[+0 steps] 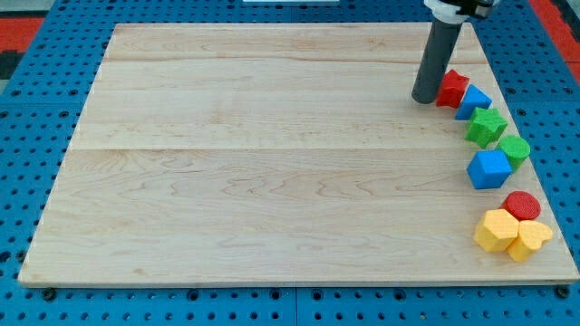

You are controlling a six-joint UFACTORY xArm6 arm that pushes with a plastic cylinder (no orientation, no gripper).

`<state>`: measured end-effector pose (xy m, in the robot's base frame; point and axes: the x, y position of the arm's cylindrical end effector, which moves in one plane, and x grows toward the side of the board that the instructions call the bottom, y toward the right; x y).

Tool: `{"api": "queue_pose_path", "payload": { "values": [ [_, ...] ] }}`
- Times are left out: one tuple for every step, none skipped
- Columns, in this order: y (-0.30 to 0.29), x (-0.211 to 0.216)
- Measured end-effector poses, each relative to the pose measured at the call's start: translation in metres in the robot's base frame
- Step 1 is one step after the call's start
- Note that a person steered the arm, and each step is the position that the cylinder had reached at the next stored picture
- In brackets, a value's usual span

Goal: Move the red star into the top side of the blue triangle

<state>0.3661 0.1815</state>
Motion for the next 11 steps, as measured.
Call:
{"api": "queue_pose_path", "payload": {
  "values": [
    [0.010, 0.003],
    [0.010, -0.014],
    [0.010, -0.041],
    [0.010, -0.064],
    [0.010, -0.084],
    [0.009, -0.078],
    [0.010, -0.043],
    [0.041, -0.047],
    [0.060, -0.057],
    [0.059, -0.056],
    [0.047, -0.054]
  ]
}}
